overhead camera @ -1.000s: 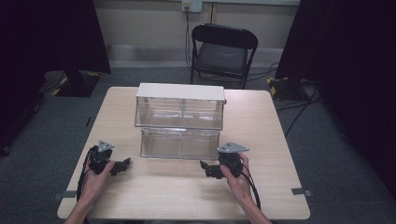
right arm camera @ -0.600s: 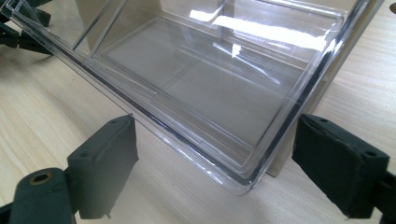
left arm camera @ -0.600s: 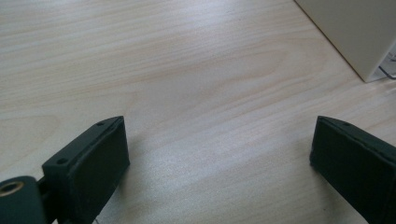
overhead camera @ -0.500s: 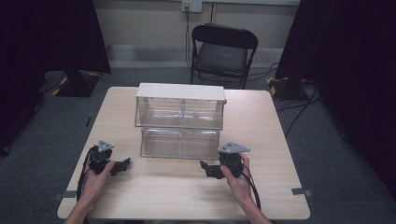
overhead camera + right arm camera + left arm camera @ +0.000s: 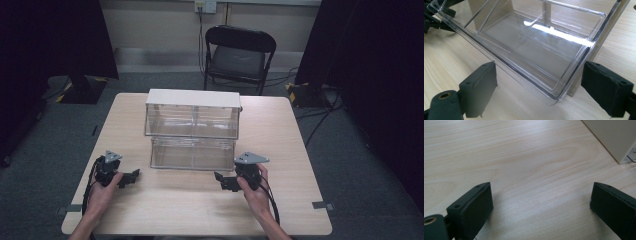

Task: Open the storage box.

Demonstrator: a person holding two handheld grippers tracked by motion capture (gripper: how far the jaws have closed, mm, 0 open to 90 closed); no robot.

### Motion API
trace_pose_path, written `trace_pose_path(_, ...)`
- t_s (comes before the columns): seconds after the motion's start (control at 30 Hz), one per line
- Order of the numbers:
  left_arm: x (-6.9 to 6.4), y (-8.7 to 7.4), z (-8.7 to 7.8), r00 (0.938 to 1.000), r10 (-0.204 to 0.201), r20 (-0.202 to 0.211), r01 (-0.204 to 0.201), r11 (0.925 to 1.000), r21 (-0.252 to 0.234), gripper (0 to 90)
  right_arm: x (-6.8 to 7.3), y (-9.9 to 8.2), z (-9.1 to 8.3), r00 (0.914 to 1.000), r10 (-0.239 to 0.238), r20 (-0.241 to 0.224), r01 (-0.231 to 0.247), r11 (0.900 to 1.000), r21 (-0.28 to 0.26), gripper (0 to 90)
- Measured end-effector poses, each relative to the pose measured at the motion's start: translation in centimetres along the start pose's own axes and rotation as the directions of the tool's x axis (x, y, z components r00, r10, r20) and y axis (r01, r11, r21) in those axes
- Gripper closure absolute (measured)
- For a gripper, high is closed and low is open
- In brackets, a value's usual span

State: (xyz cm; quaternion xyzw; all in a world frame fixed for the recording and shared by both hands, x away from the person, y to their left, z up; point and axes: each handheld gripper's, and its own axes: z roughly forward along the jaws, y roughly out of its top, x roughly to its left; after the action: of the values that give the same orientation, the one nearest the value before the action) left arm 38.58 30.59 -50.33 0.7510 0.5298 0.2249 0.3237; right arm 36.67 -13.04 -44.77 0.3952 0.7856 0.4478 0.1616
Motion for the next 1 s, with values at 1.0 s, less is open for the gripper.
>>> trace_pose_path(1.0,0.00,0.00,0.00,1.0000,0.000,0.000,0.000,1.0000,0.000,4.0,-0.01,0.39,-0.60,0.9999,-0.001,-0.015,0.001,0.9993,-0.037,11.8)
